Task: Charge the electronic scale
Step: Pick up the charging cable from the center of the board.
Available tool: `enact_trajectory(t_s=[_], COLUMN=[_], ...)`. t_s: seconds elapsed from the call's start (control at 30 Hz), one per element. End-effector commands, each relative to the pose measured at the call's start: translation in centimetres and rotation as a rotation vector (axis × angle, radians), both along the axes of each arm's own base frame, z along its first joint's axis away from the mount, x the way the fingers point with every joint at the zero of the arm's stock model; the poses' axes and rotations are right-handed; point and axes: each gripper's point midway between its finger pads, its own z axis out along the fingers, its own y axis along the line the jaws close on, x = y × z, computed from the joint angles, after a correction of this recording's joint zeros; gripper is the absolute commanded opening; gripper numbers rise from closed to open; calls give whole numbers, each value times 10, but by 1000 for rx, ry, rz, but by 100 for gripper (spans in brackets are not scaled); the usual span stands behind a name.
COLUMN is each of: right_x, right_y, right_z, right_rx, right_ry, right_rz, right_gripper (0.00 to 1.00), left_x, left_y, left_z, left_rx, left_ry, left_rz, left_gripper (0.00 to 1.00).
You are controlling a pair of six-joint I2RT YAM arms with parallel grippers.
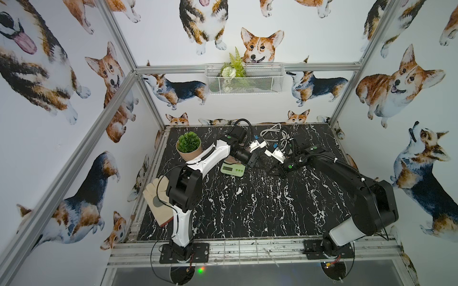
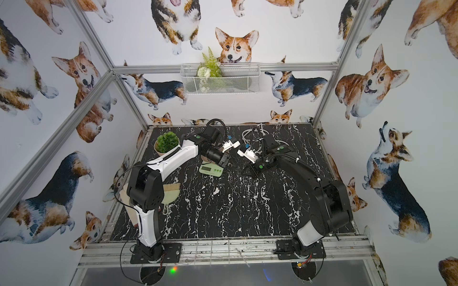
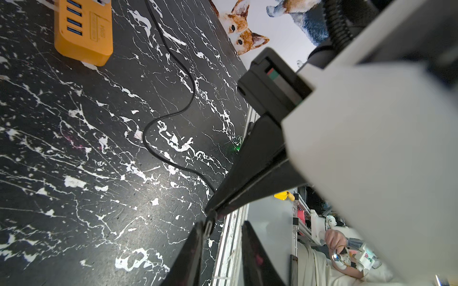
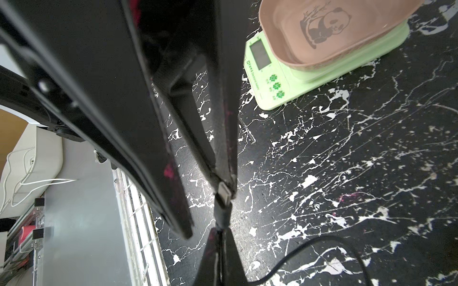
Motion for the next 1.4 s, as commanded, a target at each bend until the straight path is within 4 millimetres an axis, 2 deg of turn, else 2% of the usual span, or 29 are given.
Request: enact_trajectory(t_s=[0.0,0.17,0.27,0.43,0.57,0.73,0.87,1.03,1.07,1.17,1.27,1.37], right_x=[-5,-7,-8,-9,-9,-9,-8,-5,-4,2,13,22], right_y=[0,0,1,1,1,0,0,-2,-3,-6,-13,-20], right_z=[3,3,4,5,5,4,5,4,6,9,25,43], right_rx=[9,10,14,21,19,14,10,-1,7,40,139,238], right_ry=[1,2,5,11,8,10,4,5,8,18,30,-3], right_rz=[30,34,38,42,43,40,40,19,15,-21,-81,-134], right_gripper=[0,0,0,0,0,0,0,0,1,14,28,37], left_x=[-3,0,2,5,2,1,0,1,2,4,11,25], left_y=[0,0,1,-2,-5,-6,-5,-6,-7,-8,-9,-12], left_z=[6,2,-3,-5,-3,-1,-1,5,7,15,26,39], left_rx=[-22,-7,19,21,3,-3,-1,-16,-21,-39,-74,-124], left_ry=[-5,-15,-32,-41,-43,-42,-51,-59,-62,-73,-92,-100], left_rz=[-21,-14,-3,-2,-13,-20,-20,-12,-9,13,72,164], left_gripper=[25,22,32,37,36,25,11,8,7,6,6,5])
